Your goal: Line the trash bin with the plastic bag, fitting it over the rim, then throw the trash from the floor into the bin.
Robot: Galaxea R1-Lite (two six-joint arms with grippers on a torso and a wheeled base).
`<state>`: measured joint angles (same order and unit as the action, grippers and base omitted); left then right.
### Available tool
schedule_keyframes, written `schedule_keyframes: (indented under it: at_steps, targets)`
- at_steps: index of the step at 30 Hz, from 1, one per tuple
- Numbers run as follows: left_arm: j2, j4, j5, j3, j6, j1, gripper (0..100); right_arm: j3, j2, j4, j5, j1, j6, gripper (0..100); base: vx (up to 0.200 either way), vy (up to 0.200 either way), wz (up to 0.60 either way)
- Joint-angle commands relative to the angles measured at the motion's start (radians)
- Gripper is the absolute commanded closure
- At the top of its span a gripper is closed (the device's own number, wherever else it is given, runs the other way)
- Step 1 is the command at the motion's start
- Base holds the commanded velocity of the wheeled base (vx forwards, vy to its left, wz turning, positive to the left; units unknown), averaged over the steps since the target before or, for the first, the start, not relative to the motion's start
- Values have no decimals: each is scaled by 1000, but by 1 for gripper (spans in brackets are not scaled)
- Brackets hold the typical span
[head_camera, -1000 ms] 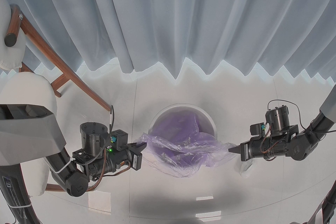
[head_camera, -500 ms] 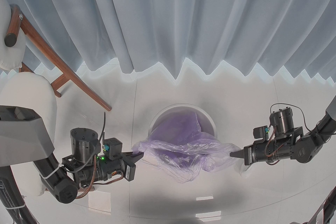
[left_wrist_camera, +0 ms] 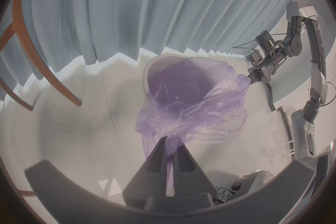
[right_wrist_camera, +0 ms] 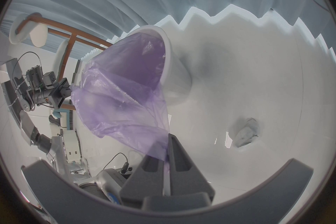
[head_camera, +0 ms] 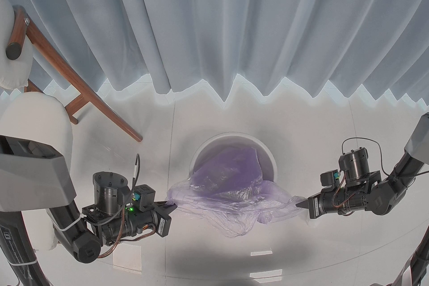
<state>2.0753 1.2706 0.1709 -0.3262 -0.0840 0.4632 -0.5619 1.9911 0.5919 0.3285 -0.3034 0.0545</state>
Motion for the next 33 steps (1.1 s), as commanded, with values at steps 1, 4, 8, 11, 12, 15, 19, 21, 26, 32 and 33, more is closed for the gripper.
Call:
schedule_keyframes:
  at_steps: [1,4,8,11,12,15,19,21,26,32,33]
  targets:
    - [51,-1,-24,-30,1,-9,100,-7,69,31,-14,21,-1,100,0,0,0]
    - [55,-1,-28,-79,10,-18,100,-7,87,92,-25,24,1,100,0,0,0]
    - [83,4,-45,-131,21,-37,100,-26,110,166,-49,26,13,100,0,0,0]
    - [111,4,-45,-180,21,-66,100,-49,138,232,-68,26,22,100,0,0,0]
    - [120,4,-45,-192,21,-74,100,-58,147,244,-69,26,24,100,0,0,0]
    - [135,3,-47,-217,23,-84,100,-79,160,261,-77,27,25,100,0,0,0]
    - [115,4,-34,-182,23,-84,100,-53,146,263,-89,29,31,100,0,0,0]
    - [85,3,-24,-139,20,-89,100,-18,129,261,-88,29,27,100,0,0,0]
    - [72,6,39,-85,-26,-141,100,25,98,252,-85,63,27,100,0,0,0]
    - [42,4,78,-82,-66,-147,100,45,32,193,-55,84,25,100,0,0,0]
    - [42,4,79,-82,-69,-146,100,46,23,178,-54,81,25,100,0,0,0]
